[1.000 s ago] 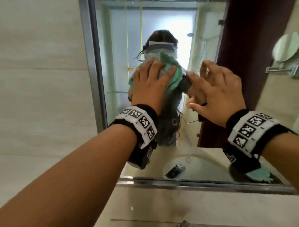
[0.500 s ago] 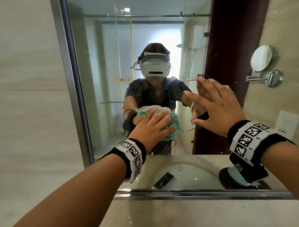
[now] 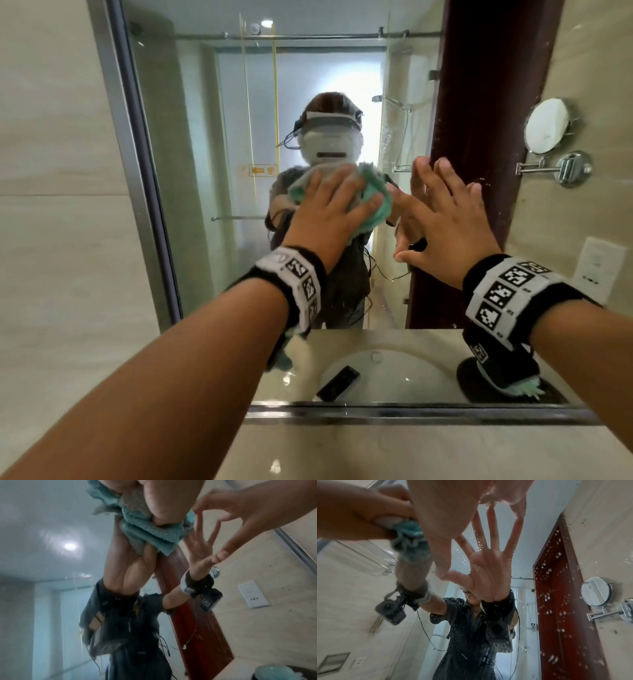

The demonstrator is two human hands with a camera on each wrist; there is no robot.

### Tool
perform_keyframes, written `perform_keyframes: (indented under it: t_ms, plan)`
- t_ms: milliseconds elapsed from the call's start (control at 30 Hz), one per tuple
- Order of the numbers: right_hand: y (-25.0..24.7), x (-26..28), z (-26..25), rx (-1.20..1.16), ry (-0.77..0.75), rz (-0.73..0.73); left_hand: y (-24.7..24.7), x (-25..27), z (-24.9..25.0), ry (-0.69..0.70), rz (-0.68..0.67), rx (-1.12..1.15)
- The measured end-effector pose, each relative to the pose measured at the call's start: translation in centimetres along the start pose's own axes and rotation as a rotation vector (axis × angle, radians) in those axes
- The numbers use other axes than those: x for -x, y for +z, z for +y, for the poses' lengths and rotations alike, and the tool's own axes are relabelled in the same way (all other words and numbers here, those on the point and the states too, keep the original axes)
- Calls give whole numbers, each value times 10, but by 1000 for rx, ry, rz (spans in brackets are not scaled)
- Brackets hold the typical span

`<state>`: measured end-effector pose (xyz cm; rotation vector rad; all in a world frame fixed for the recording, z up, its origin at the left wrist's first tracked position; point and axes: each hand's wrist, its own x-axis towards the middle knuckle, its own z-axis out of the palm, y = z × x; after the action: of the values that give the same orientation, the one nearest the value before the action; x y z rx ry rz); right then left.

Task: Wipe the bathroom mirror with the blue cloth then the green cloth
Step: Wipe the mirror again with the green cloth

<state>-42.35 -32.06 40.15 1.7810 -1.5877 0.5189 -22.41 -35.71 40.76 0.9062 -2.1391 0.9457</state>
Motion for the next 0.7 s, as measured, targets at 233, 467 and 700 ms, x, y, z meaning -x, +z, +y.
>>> perform_keyframes:
  t_ms: [233,467,700]
  plan:
    - [-5,12,6,-59,9,30,-3,9,5,-47,-168,-26]
    - [-3,12,20,-79,96,26,-38,-84,-8,-259,80,28]
    - [27,30,17,-119,136,189,8,-21,17,50,-6,-43]
